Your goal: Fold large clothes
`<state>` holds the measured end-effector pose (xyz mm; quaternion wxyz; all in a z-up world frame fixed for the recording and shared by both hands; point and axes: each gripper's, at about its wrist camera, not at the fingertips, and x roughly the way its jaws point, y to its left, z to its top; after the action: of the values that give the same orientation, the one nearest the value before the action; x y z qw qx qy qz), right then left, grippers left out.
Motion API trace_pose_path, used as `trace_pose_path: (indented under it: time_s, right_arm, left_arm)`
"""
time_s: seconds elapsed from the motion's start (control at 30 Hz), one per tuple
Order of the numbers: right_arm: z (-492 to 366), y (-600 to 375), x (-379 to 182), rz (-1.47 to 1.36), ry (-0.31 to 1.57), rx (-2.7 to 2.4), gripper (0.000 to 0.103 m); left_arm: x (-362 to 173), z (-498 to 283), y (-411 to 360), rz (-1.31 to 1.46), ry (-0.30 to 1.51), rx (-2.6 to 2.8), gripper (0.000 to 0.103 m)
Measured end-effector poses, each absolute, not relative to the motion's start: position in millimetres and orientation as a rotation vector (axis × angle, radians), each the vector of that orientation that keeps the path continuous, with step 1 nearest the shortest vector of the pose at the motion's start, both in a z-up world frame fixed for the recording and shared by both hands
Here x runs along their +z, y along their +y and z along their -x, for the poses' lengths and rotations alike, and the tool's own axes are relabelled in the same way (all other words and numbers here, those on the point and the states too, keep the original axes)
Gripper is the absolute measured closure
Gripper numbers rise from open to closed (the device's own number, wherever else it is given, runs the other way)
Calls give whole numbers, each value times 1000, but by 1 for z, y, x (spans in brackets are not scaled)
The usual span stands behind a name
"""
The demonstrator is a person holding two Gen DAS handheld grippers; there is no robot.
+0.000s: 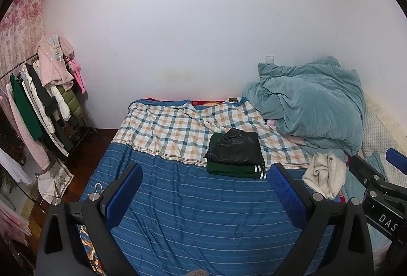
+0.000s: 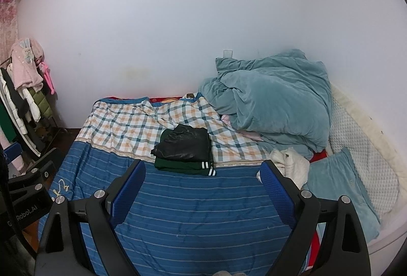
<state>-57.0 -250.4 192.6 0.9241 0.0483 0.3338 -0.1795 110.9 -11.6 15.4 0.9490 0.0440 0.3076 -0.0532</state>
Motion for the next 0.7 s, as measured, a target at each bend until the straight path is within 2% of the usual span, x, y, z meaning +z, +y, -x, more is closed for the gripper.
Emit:
trace_pose_path:
  time_s: [0.7]
  right_arm:
    - [62,-247,188,-105,690,-382,10]
  left_arm:
    - [18,-108,-11,-101,619,-122,1]
